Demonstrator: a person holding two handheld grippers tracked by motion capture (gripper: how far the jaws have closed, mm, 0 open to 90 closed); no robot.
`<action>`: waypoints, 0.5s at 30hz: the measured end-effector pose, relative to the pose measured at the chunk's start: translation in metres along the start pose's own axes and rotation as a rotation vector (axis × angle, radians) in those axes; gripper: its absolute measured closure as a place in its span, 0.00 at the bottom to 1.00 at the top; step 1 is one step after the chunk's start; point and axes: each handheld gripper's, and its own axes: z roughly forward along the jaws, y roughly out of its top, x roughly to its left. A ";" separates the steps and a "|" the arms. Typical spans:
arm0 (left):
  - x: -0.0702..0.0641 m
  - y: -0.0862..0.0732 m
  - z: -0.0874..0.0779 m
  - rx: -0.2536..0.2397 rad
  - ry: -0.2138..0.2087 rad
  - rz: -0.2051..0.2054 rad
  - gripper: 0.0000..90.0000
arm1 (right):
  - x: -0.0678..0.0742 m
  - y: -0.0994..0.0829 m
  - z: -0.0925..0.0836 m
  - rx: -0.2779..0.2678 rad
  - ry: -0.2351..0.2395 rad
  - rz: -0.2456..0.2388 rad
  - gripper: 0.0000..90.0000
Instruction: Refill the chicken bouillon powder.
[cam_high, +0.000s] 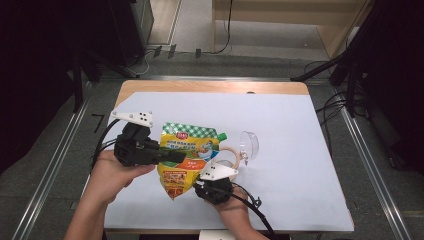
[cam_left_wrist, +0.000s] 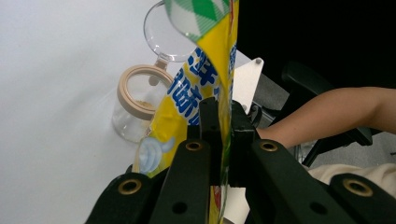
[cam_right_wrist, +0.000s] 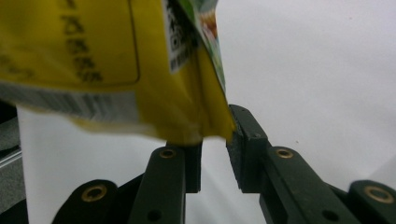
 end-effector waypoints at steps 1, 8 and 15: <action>0.001 0.000 0.000 0.000 0.004 -0.003 0.99 | 0.002 0.000 -0.001 -0.003 -0.001 -0.008 0.86; 0.005 0.000 0.005 -0.016 0.047 -0.034 0.99 | 0.013 0.004 -0.005 0.007 0.021 -0.094 0.82; 0.008 0.000 0.015 -0.027 0.087 -0.066 0.99 | 0.026 0.005 -0.004 0.047 0.042 -0.134 0.83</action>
